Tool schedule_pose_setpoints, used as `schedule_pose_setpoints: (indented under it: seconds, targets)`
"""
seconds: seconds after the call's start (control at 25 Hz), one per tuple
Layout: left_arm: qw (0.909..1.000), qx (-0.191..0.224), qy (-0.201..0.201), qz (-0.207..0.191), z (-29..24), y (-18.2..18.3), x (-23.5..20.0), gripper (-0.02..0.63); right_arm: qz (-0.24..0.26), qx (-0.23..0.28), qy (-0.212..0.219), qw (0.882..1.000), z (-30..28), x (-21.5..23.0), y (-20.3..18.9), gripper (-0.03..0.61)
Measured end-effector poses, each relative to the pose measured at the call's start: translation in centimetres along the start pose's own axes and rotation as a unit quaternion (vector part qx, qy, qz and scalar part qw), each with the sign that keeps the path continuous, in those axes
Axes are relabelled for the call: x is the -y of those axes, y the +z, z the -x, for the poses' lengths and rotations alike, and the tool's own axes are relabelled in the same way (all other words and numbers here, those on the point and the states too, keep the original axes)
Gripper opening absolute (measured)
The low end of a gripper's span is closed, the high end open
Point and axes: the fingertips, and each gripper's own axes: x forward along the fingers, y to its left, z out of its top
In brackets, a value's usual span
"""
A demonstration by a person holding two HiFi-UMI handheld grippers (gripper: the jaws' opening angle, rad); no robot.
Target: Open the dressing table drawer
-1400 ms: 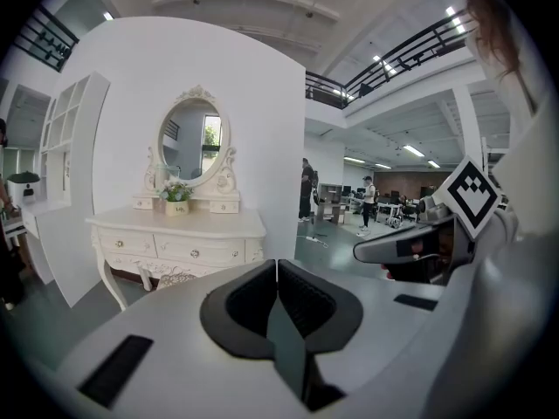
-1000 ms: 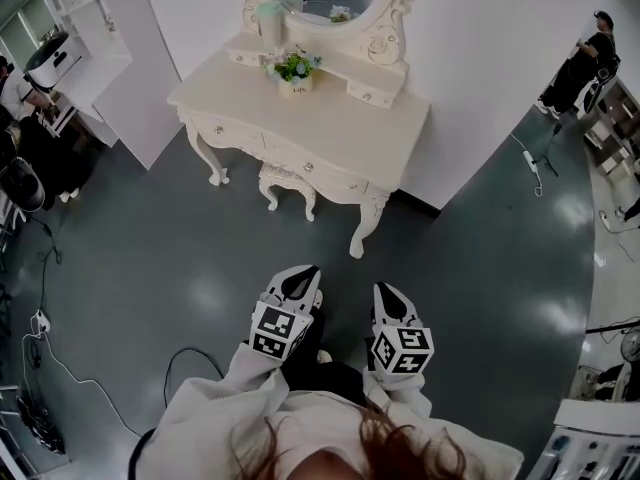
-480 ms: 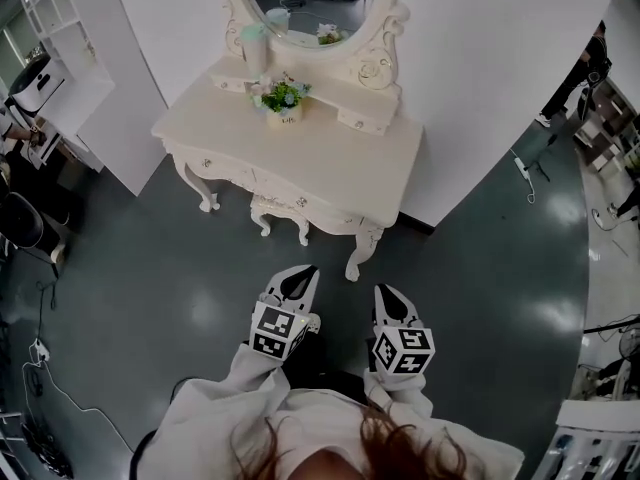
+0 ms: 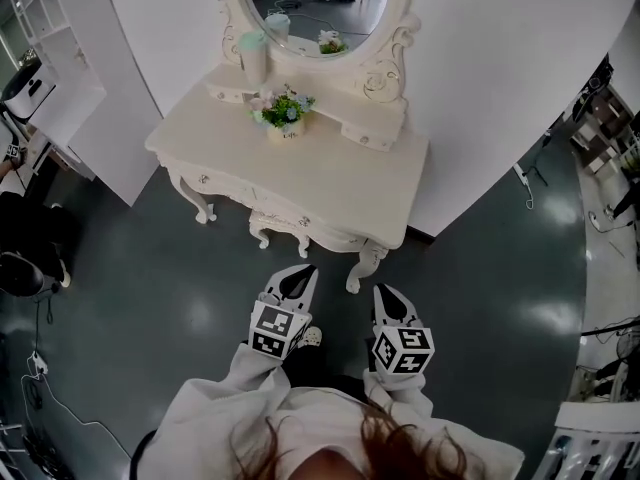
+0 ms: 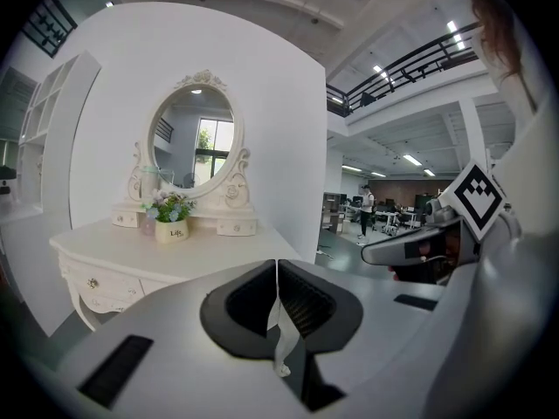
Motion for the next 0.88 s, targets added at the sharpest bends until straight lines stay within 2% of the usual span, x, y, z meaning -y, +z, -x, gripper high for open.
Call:
schedule_pose_setpoints:
  seconds: [0.36, 0.68, 0.88]
  targets:
    - [0.9997, 0.006, -0.024, -0.010, -2.5, 0.7, -2.6, 0.021, -0.007, 0.012, -0.022, 1.000, -2.9, 0.1, 1.1, 0.041]
    - [0.9994, -0.011, -0.033, 0.009, -2.9, -0.9, -3.2, 0.021, -0.008, -0.004, -0.042, 0.999, -3.4, 0.8, 0.7, 0.041]
    - [0.9990, -0.018, -0.037, 0.018, -3.7, -1.5, -3.2, 0.021, -0.005, -0.017, -0.040, 0.999, -4.1, 1.0, 0.4, 0.041]
